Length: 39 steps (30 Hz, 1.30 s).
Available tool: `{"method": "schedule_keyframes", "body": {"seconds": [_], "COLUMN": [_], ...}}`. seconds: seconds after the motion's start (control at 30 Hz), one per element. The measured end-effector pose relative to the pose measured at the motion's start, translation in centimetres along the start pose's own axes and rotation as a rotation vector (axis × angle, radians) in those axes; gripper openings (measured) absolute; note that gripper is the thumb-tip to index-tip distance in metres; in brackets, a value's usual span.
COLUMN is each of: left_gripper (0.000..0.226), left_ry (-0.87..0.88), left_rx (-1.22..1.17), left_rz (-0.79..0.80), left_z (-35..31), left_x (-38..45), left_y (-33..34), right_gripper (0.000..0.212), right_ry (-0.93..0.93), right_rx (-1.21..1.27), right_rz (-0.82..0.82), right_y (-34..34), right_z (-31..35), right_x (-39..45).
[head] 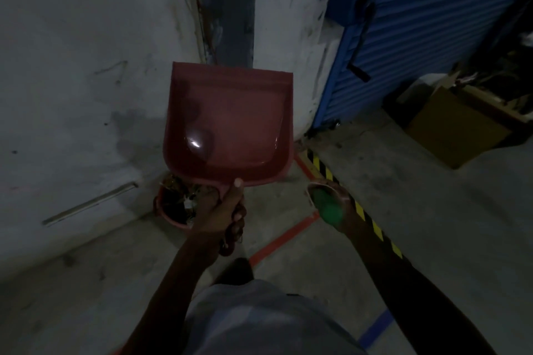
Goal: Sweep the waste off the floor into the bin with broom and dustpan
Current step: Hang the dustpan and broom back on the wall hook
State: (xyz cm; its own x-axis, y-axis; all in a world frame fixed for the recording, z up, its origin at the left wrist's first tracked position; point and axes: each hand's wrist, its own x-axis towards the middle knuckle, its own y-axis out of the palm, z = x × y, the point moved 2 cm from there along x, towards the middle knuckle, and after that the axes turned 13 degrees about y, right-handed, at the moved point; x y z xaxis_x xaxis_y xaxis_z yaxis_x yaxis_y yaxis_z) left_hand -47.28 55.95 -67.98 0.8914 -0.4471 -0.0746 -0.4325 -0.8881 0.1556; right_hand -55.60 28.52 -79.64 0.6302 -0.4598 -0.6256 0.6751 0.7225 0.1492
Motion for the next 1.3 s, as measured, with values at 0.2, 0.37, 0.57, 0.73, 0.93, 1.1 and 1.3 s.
{"method": "schedule_keyframes", "body": {"seconds": [0.2, 0.37, 0.57, 0.73, 0.93, 1.1, 1.3], "left_gripper": [0.065, 0.048, 0.037, 0.041, 0.046, 0.053, 0.056], "left_ry": [-0.061, -0.106, -0.136, -0.228, -0.266, -0.315, -0.237], "left_rx": [-0.057, -0.079, -0.030, 0.068, 0.106, -0.026, -0.008], "left_rz": [-0.034, 0.061, 0.129, 0.167, 0.140, 0.068, -0.152], "left_z": [-0.4, -0.8, -2.3, -2.8, -2.3, -2.5, -1.8], "left_x": [6.0, 12.6, 20.3, 25.5, 30.0, 32.2, 33.6], "left_y": [2.0, 4.7, 8.4, 10.9, 16.8, 23.8, 27.9], "right_gripper": [0.028, 0.051, 0.044, 0.023, 0.052, 0.052, 0.042], "right_ry": [0.097, -0.100, -0.489, -0.702, -0.706, -0.612, -0.623], "right_rx": [0.239, 0.154, -0.287, -0.783, -0.896, -0.900, -0.999], "right_rz": [0.008, 0.142, -0.049, -0.405, -0.458, -0.070, 0.088], "right_y": [1.6, 2.3, 1.9, 0.9, -1.9, -5.0, -6.3], "right_z": [1.3, 6.5, 13.0, 18.3, 22.7, 25.9, 30.8], "right_x": [1.9, 4.0, 10.2, 14.2, 18.6, 22.6, 25.2]}}
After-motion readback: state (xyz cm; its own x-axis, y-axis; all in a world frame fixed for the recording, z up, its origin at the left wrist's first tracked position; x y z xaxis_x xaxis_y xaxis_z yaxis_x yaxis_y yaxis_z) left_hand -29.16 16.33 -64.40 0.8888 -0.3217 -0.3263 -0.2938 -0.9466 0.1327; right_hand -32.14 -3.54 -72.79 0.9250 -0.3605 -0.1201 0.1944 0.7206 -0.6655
